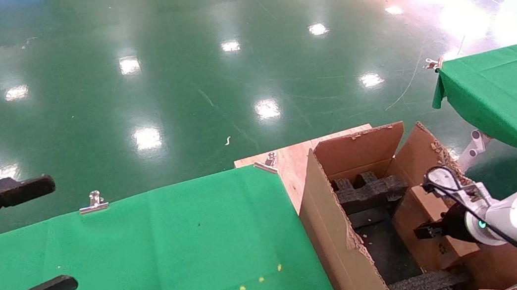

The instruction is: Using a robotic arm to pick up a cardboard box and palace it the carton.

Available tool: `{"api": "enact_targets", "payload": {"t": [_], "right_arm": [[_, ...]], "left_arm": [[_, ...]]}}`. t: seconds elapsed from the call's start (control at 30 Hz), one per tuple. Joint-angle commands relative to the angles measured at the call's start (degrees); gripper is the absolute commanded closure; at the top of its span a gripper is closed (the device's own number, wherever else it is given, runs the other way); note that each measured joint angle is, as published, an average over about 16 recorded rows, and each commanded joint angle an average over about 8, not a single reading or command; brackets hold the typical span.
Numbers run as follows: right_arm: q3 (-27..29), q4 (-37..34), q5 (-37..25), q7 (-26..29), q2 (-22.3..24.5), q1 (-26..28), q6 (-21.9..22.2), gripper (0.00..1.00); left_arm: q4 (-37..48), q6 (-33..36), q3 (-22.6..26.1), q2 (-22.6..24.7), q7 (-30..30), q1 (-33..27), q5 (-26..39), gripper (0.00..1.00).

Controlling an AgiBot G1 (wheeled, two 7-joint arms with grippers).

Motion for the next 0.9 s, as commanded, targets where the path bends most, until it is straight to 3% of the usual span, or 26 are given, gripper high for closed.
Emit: {"api": "enact_targets", "payload": {"t": [0.03,0.23,0.27,0.5,0.53,0.9], "right_arm": [[-0.2,-0.9,-0.1,0.1,-0.7,-0.7,0.7,1.00],[-0.9,-6.2,1.5,-2.2,-3.3,-2.2,4.2,1.00],[-1.0,-6.9,1.8,-2.5,-3.6,-2.4,4.7,0.96],[-1.4,-9.8,4.0,-4.4,-5.0,-3.2,7.0,0.09],[-1.4,-9.9,4.2,-4.5,-5.1,-3.3,7.2,0.01],[-1.2,-9.4,3.6,-4.4,-4.6,-2.7,7.0,0.00]], "left_arm": [[0.0,0.0,0.0,0.0,0.0,0.0,0.0,0.00],[0.0,0.0,0.0,0.0,0.0,0.0,0.0,0.00],[0.0,0.0,0.0,0.0,0.0,0.0,0.0,0.00],[0.0,0.0,0.0,0.0,0.0,0.0,0.0,0.00],[0.0,0.0,0.0,0.0,0.0,0.0,0.0,0.00],[0.0,0.0,0.0,0.0,0.0,0.0,0.0,0.00]]}}
